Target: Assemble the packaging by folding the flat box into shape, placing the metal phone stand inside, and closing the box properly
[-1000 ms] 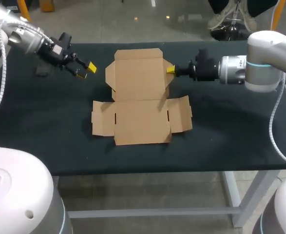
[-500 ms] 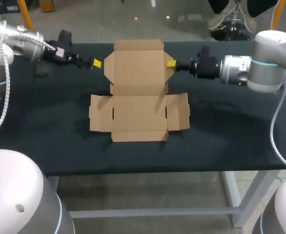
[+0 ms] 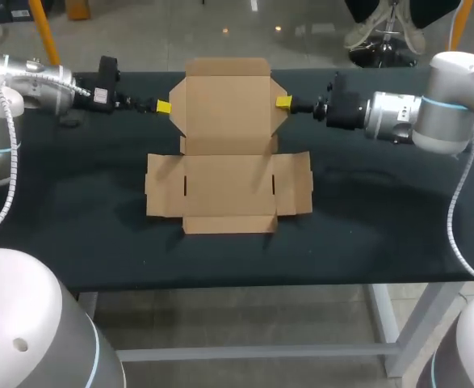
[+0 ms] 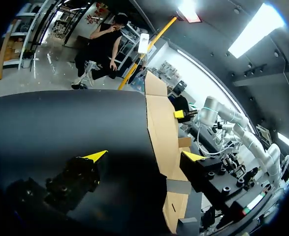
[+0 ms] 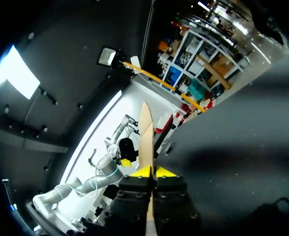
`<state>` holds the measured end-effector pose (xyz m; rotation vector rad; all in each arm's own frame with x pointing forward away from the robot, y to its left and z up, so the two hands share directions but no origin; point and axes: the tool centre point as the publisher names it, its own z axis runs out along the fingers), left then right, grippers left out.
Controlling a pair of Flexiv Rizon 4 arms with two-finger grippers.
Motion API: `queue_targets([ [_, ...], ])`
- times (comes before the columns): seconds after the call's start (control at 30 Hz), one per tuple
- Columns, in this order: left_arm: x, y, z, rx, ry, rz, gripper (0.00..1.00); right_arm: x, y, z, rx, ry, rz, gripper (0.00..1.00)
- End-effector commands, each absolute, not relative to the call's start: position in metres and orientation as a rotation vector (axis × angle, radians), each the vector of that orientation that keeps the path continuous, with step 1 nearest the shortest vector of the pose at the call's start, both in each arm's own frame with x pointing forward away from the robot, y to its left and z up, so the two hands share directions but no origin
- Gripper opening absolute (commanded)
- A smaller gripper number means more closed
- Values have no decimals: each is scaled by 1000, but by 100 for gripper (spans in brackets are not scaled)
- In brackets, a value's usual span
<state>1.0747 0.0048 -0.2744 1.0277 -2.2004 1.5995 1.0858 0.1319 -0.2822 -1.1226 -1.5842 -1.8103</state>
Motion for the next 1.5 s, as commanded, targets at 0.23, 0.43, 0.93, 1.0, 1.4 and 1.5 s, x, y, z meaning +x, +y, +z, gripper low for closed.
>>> queue_targets([
  [0.23, 1081, -1, -275, 846, -2162, 1669, 100, 1087, 136, -280, -1083, -1579, -1852, 0],
  [0.43, 1084, -12, -271, 702, -2117, 1705, 100, 1087, 136, -275, -1068, -1580, -1888, 0],
  [0.93, 1087, -50, -263, 517, -2083, 1702, 90, 1103, 146, -271, -1044, -1586, -1911, 0],
  [1.0, 1089, -53, -263, 514, -2083, 1700, 84, 1104, 147, -271, -1041, -1586, -1914, 0],
  [1.4, 1091, -64, -263, 467, -2072, 1699, 55, 1109, 151, -270, -1029, -1581, -1916, 0],
  [1.5, 1090, -67, -262, 456, -2071, 1695, 49, 1109, 152, -270, -1028, -1581, -1914, 0],
])
